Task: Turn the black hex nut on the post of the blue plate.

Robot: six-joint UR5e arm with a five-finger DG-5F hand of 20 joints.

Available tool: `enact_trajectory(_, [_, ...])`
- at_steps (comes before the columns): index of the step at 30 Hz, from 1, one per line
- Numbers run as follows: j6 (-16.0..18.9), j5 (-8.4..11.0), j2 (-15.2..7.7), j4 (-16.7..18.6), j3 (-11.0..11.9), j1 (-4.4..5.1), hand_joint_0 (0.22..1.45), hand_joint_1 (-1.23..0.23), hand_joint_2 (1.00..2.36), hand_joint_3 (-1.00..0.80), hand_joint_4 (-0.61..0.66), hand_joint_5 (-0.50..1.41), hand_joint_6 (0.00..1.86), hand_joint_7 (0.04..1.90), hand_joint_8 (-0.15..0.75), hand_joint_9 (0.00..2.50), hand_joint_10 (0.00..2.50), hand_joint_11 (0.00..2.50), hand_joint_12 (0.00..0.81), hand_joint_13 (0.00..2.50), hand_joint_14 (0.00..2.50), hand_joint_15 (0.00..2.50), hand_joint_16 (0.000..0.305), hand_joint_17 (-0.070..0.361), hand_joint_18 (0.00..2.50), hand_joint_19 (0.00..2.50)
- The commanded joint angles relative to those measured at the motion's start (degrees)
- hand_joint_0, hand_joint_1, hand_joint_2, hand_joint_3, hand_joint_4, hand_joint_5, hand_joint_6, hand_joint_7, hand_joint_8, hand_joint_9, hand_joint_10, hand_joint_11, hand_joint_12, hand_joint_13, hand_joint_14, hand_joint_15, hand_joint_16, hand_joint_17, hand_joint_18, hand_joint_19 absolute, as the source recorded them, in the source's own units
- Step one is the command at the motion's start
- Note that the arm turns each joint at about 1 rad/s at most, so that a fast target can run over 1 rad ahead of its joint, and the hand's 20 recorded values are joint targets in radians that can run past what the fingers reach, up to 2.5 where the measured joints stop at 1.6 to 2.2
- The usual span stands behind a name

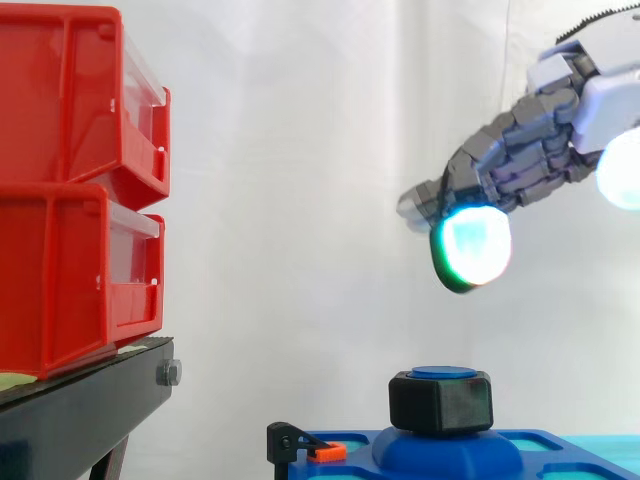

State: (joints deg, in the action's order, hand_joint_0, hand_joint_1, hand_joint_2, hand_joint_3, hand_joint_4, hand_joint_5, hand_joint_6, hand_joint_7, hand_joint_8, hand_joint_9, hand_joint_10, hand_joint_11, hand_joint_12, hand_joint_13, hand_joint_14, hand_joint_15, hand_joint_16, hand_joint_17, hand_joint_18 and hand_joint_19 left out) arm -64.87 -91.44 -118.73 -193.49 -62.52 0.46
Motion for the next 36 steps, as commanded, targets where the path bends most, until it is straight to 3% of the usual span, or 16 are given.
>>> enact_trajectory(1, [0.36,0.03,-0.10,2.15,0.03,0.24,0.41,-0.66,1.00,-0.50,0.24,-0.25,0.50,0.98,0.198,0.00,0.00,0.00,0.363,0.02,0.00,0.00,0.050,0.113,0.00,0.00])
enact_trajectory(6, [0.63,0.56,-2.48,4.44,0.03,0.77,0.41,-0.66,1.00,-0.50,0.24,-0.25,0.50,0.98,0.197,0.00,0.00,0.00,0.363,0.02,0.00,0.00,0.050,0.113,0.00,0.00])
enact_trajectory(9, [0.54,0.65,-2.65,6.55,-0.06,1.12,0.41,-0.66,1.00,-0.50,0.24,-0.25,0.50,0.98,0.197,0.00,0.00,0.00,0.362,0.02,0.00,0.00,0.050,0.113,0.00,0.00])
enact_trajectory(12, [0.80,0.65,-4.76,8.92,-0.06,1.65,0.41,-0.65,1.00,-0.50,0.24,-0.25,0.50,0.98,0.197,0.00,0.00,0.00,0.361,0.02,0.00,0.00,0.050,0.113,0.00,0.00])
enact_trajectory(17, [1.86,0.56,-7.13,11.73,0.20,1.74,0.41,-0.65,1.00,-0.50,0.24,-0.25,0.50,0.97,0.196,0.00,0.00,0.00,0.360,0.02,0.00,0.00,0.050,0.113,0.00,0.00])
enact_trajectory(26, [2.47,0.29,-8.01,14.63,0.47,1.91,0.41,-0.64,1.00,-0.50,0.23,-0.25,0.50,0.97,0.196,0.00,0.00,0.00,0.360,0.01,0.00,0.00,0.050,0.113,0.00,0.00])
enact_trajectory(27, [2.82,0.29,-8.98,15.60,0.47,1.91,0.41,-0.64,1.00,-0.50,0.24,-0.25,0.50,0.96,0.196,0.00,0.00,0.00,0.360,0.01,0.00,0.00,0.050,0.113,0.00,0.00])
enact_trajectory(36, [2.73,0.12,-8.98,16.04,0.38,1.83,0.41,-0.63,1.00,-0.50,0.23,-0.26,0.50,0.95,0.197,0.00,0.00,0.00,0.360,0.01,0.00,0.00,0.050,0.113,0.00,0.00])
